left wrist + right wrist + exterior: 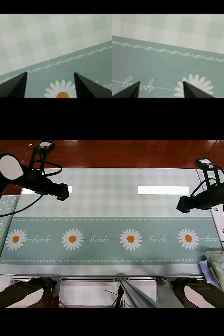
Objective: Fold the shirts.
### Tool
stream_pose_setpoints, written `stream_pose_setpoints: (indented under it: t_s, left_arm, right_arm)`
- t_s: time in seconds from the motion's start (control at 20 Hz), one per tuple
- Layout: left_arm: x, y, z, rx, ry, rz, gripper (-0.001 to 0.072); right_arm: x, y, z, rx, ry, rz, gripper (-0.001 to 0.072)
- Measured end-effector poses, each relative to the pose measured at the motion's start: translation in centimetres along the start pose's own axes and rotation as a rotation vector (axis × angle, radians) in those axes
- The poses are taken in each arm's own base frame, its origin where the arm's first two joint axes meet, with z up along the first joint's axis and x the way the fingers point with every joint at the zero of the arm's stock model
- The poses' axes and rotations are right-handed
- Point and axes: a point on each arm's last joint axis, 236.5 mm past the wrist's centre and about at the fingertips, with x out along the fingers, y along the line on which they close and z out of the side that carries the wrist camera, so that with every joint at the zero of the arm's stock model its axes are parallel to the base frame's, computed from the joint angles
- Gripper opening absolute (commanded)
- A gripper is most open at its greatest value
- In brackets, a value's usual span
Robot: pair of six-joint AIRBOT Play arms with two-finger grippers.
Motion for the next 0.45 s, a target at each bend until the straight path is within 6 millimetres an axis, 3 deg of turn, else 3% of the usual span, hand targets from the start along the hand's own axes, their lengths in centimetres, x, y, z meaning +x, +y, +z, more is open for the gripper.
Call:
stream_pose_setpoints:
  t_s: [0.45]
  left_arm:
    - [0.02, 0.08, -0.06, -0.002, 0.003, 0.004, 0.0719]
  right_arm:
    - [0.03, -0.07, -0.01, -0.004, 0.001, -0.006, 0.0603]
